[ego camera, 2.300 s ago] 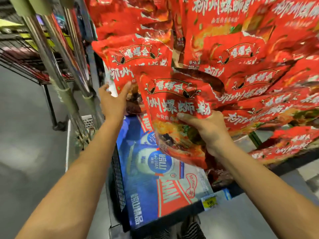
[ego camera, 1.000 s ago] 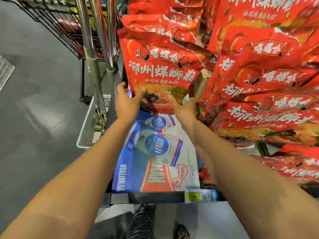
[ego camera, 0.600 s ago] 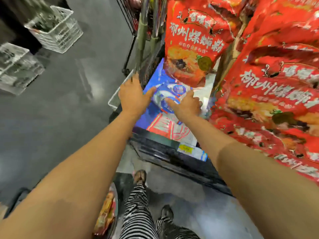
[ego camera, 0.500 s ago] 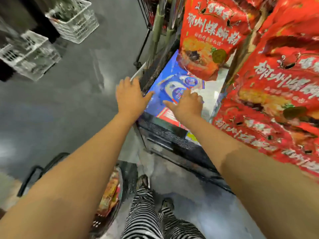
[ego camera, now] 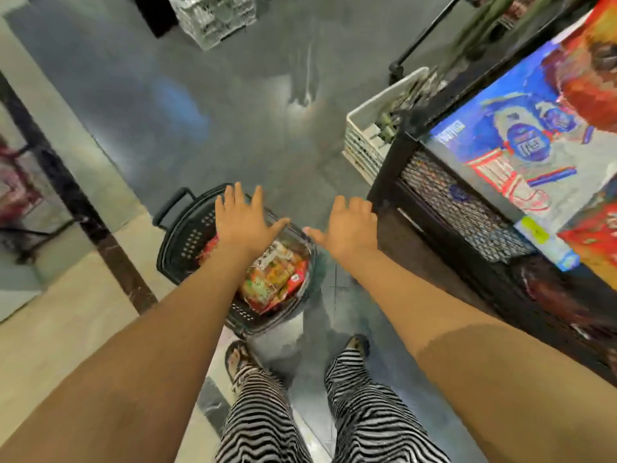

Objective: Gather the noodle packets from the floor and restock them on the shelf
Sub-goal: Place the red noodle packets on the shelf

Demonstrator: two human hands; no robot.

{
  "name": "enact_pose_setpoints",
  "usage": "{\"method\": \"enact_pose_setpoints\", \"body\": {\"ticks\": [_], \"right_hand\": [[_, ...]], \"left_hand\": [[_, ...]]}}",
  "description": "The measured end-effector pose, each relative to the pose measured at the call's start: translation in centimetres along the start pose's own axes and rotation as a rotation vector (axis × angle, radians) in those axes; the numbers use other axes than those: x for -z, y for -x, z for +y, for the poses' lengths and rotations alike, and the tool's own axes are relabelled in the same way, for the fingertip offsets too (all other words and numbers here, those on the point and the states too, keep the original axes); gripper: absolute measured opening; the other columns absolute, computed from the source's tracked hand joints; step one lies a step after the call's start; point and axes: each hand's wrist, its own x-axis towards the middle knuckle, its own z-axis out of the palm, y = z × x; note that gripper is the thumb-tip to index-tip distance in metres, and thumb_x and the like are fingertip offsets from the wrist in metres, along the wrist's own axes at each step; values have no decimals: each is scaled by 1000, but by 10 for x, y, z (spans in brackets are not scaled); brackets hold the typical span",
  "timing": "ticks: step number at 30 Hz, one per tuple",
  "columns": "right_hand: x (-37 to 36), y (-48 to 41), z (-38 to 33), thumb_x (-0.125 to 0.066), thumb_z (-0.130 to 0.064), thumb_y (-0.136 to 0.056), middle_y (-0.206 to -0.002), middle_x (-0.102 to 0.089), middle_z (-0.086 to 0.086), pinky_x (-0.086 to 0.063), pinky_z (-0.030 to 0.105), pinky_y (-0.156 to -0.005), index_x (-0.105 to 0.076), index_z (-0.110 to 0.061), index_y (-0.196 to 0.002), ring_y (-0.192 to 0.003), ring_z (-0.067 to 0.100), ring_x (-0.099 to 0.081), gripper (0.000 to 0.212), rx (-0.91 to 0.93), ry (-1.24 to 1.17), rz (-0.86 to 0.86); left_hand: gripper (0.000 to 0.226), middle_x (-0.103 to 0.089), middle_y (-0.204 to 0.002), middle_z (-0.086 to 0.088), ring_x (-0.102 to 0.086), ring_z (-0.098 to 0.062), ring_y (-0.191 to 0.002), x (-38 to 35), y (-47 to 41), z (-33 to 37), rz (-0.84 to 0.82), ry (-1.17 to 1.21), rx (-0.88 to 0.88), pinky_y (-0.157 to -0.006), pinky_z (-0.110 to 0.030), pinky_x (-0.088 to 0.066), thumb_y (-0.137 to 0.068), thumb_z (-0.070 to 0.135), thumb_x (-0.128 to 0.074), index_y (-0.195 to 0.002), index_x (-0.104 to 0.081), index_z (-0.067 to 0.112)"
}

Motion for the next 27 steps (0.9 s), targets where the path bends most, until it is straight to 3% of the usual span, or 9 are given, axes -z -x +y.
{"method": "enact_pose_setpoints", "body": {"ticks": [6, 11, 15, 18, 22, 27], "right_hand": [[-77, 4, -64, -46, -66, -91, -143, -37, 23, -33, 43, -107, -24, -5, -148, -133, 38, -33, 87, -57, -62, -164], [-137, 3, -127, -49, -64, -91, -140, -41, 24, -31, 43, -105, -29, -1, -143, -129, 40, -38, 85, -246, -151, -233], [-193, -1, -166, -50, -68, -87, -136, -44, 25, -34, 44, -104, -30, -1, -142, -128, 40, -38, 89, -418, -315, -231], [-237, -7, -182, -30, -87, -75, -135, -47, 24, -38, 46, -100, -35, 0, -139, -124, 42, -42, 109, -517, -350, -230], [-292, -19, -184, -46, -80, -79, -139, -44, 27, -37, 47, -105, -32, 1, -142, -130, 44, -40, 104, -634, -391, -216], [-379, -62, -183, -53, -72, -83, -146, -38, 28, -35, 47, -109, -21, 1, -149, -136, 43, -36, 103, -736, -521, -200]], "left_hand": [[93, -11, -163, -21, -8, -35, -151, -64, 10, -102, -119, 4, 29, -122, -48, -8, -88, 76, -36, -158, -13, 19], [92, -8, -164, -19, -5, -34, -152, -109, 1, -190, -229, -83, -45, -121, -47, -7, -90, 78, -26, -158, -8, 19], [92, -8, -165, -17, -7, -33, -152, -142, -23, -249, -257, -152, -110, -120, -46, -14, -91, 77, -29, -159, -7, 20], [91, -8, -165, -17, -9, -33, -151, -170, -45, -270, -255, -146, -143, -119, -45, -17, -91, 75, -31, -159, -7, 18], [93, -10, -164, -19, -9, -34, -151, -222, -66, -277, -248, -65, -196, -120, -45, -15, -92, 73, -35, -159, -8, 15], [102, -16, -162, -22, -14, -36, -150, -314, -118, -278, -229, 59, -159, -121, -45, -17, -85, 78, -41, -158, -12, 13]]}}
